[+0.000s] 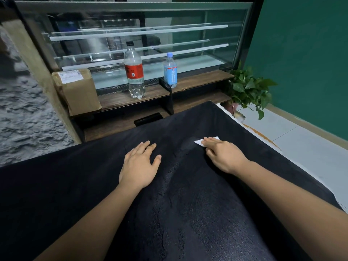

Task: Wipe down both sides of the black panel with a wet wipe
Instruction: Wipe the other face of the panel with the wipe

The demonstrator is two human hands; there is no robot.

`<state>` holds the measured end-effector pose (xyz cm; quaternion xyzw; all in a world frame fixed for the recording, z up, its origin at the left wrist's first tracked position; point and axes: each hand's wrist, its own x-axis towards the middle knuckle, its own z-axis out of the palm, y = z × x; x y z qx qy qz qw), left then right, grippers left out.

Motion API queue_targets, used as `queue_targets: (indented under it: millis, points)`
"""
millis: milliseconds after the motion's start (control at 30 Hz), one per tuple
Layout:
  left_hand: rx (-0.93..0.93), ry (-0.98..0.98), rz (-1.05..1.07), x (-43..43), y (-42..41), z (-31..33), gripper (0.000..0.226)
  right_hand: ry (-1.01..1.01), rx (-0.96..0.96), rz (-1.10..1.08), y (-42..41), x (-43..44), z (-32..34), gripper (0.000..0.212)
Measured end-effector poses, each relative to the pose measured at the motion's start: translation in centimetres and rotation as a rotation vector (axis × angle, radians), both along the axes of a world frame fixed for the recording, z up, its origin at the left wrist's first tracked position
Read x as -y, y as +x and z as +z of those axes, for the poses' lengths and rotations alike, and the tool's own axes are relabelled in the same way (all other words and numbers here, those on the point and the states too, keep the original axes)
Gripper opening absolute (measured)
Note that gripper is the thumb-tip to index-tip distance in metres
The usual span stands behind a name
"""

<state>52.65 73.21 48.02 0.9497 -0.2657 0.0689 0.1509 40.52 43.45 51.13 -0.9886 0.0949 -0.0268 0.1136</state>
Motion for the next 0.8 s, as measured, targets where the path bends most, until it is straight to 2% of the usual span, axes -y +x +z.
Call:
queue_targets:
  millis: [133, 300, 467, 633, 800]
  points:
    - [0.001, -0.003, 0.003, 0.0, 0.0, 0.0, 0.063, -0.002, 0.03, -0.014, 0.3, -2.1, -0.3, 0.038]
    - [-0.01, -0.01, 0.008, 0.1, 0.0, 0.0, 0.063, 0.002, 0.063, 0.149, -0.1, -6.3, -0.4, 0.033]
    - [-0.012, -0.012, 0.007, 0.1, 0.0, -0.1, 0.062, 0.051, 0.083, 0.323, -0.5, -9.8, -1.1, 0.043]
    - [-0.022, -0.035, 0.007, 0.0, 0.0, -0.3, 0.061, 0.059, 0.069, 0.444, -0.5, -9.4, -0.8, 0.046]
    - [-0.01, -0.026, 0.005, 0.0, 0.1, -0.3, 0.061, 0.049, 0.029, 0.438, 1.0, -6.6, 0.0, 0.05]
